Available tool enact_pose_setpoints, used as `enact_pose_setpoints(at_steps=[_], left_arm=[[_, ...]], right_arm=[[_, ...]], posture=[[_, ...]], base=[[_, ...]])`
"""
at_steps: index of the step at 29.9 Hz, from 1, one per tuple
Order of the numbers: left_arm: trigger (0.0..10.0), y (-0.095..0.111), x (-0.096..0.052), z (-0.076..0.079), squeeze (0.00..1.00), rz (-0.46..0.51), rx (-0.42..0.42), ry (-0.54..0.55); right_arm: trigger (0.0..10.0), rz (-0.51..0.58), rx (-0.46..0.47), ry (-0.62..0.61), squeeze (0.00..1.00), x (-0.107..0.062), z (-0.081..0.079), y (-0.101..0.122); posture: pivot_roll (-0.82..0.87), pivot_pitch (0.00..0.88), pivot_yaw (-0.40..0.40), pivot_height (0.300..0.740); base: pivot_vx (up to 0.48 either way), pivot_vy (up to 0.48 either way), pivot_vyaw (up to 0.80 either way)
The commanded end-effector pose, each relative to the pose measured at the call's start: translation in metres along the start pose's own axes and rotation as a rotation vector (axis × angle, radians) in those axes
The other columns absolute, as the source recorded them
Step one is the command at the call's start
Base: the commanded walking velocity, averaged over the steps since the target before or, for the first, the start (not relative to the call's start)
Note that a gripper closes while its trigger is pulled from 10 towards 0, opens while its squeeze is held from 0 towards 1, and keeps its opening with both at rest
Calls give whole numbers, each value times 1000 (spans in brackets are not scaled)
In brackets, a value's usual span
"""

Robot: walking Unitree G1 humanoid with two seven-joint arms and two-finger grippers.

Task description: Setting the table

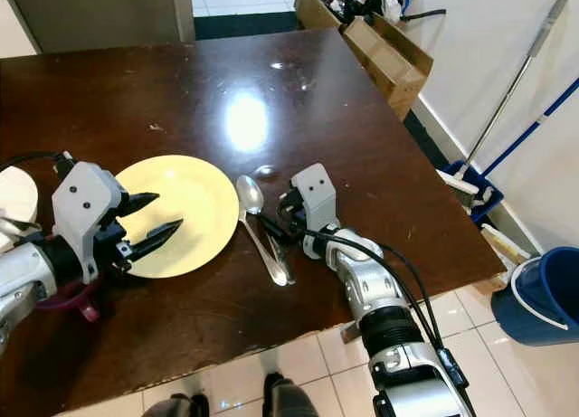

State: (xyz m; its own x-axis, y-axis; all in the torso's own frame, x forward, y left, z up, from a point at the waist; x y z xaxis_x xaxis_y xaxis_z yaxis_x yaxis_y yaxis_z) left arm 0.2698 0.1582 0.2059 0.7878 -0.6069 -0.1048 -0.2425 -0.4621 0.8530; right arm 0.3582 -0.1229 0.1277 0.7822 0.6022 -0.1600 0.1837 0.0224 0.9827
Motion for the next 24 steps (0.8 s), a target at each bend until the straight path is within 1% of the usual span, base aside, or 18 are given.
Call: enact_pose_setpoints(at_steps=[1, 2, 7, 11, 16, 20, 23, 24], left_arm=[[10000, -2, -1, 6, 0, -11, -7, -14], [10000, -1, 0, 7, 0, -9, -9, -13], [10000, -2, 2, 10, 0, -7, -18, -16], [10000, -2, 3, 11, 0, -4, -21, -18], [10000, -2, 3, 12, 0, -3, -25, -18], [10000, -2, 4, 13, 0, -3, -26, -18], [10000, -3, 5, 14, 0, 0, -32, -19], [10000, -3, 5, 15, 0, 0, -32, -18]], right_arm=[[10000, -61, 19, 19, 0, -1, -5, -20], [10000, -40, 1, 30, 0, 0, -8, -17], [10000, -1, -13, 24, 0, 1, -8, -6], [10000, 0, -15, 30, 0, 1, -9, -6], [10000, 8, -8, 49, 0, 1, -14, -4], [10000, -13, -14, 60, 0, 0, -16, -8], [10000, -111, -36, 136, 0, -5, -29, -28], [10000, -127, -39, 130, 0, -5, -29, -31]], posture=[[5, 173, 17, 740], [2, 173, 14, 740], [-11, 171, 12, 740], [-13, 169, 9, 740], [-14, 169, 8, 740], [-23, 170, 4, 740], [-26, 168, 3, 740], [-31, 166, 2, 740]], base=[[0, 0, 0], [0, 0, 0], [0, 0, 0], [0, 0, 0], [0, 0, 0], [0, 0, 0], [0, 0, 0], [0, 0, 0]])
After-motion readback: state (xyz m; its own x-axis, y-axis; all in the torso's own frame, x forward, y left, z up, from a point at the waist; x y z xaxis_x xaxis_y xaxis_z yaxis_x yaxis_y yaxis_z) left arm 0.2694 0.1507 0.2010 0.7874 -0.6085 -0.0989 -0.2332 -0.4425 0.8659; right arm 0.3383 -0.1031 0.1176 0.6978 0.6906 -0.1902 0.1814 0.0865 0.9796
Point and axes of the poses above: a point about 5 cm out from each wrist's last joint towards the gripper, its own x axis pointing out of the wrist towards the gripper, its own y axis along the axis of the wrist's last joint, z = x × y, the point moved 1 cm from there along x, pointing out of the wrist towards the gripper, and after that the axes turned 11 degrees about x, right-handed, at the moved point
